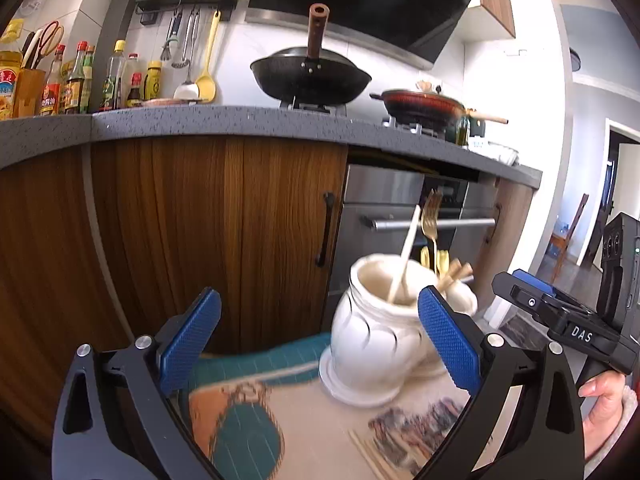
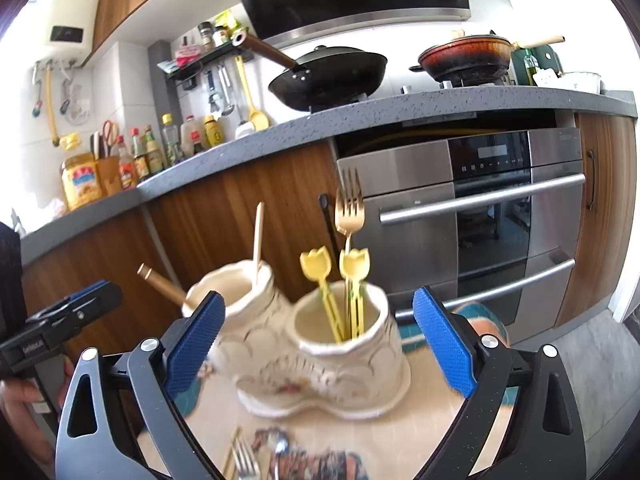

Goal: Organize utensils
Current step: 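Open the left tool to drop the chopstick while the right tool releases the gold fork, then grasp another chopstick with the left tool while the right tool grasps the flower-handled silver spoon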

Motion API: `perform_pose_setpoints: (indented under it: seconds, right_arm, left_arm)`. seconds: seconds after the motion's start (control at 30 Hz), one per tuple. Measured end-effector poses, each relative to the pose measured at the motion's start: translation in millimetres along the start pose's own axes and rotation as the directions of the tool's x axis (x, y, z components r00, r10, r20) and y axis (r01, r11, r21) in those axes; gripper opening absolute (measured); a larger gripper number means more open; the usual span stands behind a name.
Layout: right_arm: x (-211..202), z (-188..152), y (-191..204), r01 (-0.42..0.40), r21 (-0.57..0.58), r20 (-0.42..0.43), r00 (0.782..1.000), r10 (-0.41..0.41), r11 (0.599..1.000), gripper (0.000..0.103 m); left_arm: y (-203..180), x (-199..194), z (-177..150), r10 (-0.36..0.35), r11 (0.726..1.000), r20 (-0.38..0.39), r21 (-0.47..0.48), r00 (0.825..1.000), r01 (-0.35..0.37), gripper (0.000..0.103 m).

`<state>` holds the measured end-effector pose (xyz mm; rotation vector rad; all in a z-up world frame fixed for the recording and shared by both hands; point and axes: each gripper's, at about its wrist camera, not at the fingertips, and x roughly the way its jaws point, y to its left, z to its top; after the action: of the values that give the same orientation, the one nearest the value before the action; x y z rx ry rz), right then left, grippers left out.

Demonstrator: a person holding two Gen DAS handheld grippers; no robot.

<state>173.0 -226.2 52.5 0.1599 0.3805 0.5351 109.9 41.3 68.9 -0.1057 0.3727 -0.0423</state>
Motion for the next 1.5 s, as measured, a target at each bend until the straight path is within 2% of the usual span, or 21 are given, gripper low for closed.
perform_pose_setpoints:
  seconds: [0.2,0.43,0.63,0.77,0.93,1.23,1.4,1.5]
  right_arm:
    - [-17.0,-29.2,7.9,0.038,-0.046,-0.033,0.999,-0.039,0.998,0.098]
    - [-29.7,-55.8,12.3,0.088,-0.109,-0.077,0.992,-0.097,0.990,0.098]
    - [-25.9,-69.1,5.6,0.081,-0.087,-0.141,0.986,-0.093,0.993,0.098]
    - [-25.1,-70.3,7.9,0.084,-0.108,-0.141,0.985,-0.099,0.991,0.098]
    - [-22.8,-69.9,5.8,0.099,-0.114,-0.148,0.982,-0.115,0.989,0.098]
    - [-22.8,-69.3,4.1,0.103,-0.109,-0.154,0.981,-0.120,0.989,0.098]
    - [-22.9,-69.0,2.8,0.105,-0.107,-0.155,0.981,-0.120,0.989,0.098]
    - [-22.8,-69.2,3.1,0.105,-0.107,-0.155,0.981,-0.121,0.989,0.098]
  left_arm:
    - [-6.6,-13.7,-19.5,0.048,0.999,-0.055,0.017,0.997,-0.047,0.097]
    - [-11.5,-16.1,-49.5,0.041,0.999,-0.169,0.014,0.985,-0.039,0.097]
    - [-20.4,-8.0,-77.3,0.053,0.998,-0.277,0.049,0.959,-0.041,0.097]
    - [-24.6,-2.7,-93.1,0.047,0.998,-0.337,0.050,0.940,-0.033,0.097]
    - [-31.7,2.7,-113.0,0.065,0.995,-0.385,0.092,0.921,-0.031,0.097]
    - [-50.6,15.4,-139.5,0.121,0.979,-0.470,0.204,0.874,-0.026,0.097]
    - [-52.8,20.3,-143.5,0.136,0.976,-0.504,0.215,0.853,-0.028,0.089]
    - [-52.1,21.0,-143.0,0.136,0.978,-0.510,0.207,0.849,-0.033,0.084]
